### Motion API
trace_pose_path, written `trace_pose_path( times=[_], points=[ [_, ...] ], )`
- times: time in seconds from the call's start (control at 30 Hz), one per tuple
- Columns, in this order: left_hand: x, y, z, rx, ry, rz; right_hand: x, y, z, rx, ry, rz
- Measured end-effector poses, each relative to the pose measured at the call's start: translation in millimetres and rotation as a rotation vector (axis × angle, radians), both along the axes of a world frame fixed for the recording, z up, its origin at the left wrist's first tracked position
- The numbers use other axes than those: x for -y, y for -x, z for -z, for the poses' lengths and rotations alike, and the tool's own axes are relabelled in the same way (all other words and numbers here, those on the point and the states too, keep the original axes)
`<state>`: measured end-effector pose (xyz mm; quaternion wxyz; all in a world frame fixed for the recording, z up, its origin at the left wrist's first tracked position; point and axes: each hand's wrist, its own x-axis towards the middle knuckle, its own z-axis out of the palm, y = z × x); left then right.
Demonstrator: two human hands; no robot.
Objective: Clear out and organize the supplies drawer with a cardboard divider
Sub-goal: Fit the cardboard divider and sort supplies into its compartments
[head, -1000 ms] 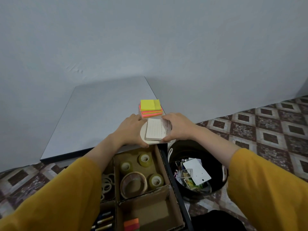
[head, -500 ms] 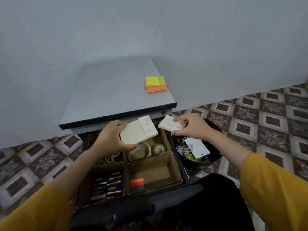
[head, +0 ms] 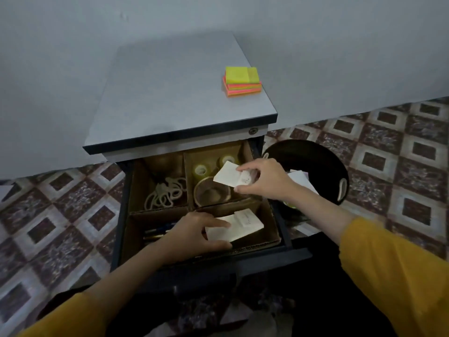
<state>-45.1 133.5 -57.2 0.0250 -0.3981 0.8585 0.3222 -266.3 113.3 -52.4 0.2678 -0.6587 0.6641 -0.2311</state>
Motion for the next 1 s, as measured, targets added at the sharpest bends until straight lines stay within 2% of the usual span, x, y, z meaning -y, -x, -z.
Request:
trace_pose_path(
  times=[0.13, 0.37, 0.5, 0.67, 0.77, 1.0],
  points=[
    [6.8, 13.4, 12.6, -0.033, -0.067, -0.042, 7.0, -8.1, 9.6, -0.048, 0.0, -0.059],
    [7.1, 36.1, 36.0, 0.222, 0.05, 0.06, 13.1, -6.4, 17.4, -0.106, -0.013, -0.087],
    [9.1, 41.7, 43.2, 0.23, 0.048, 0.051, 14.0, -5.1, 19.7, -0.102, -0.016, -0.083],
    [8.8, 39.2, 44.9, 0.171, -0.08, 0.014, 16.5, -5.8, 23.3, -0.125, -0.023, -0.07],
    [9.0, 39.7, 46.7, 0.168, -0.061, 0.057, 17.2, -5.4, 24.1, -0.117, -0.021, -0.067],
    [9.1, 41.7, 47.2, 0.305, 0.008, 0.143, 18.7, -5.0, 26.9, -0.124, -0.018, -0.063]
  ],
)
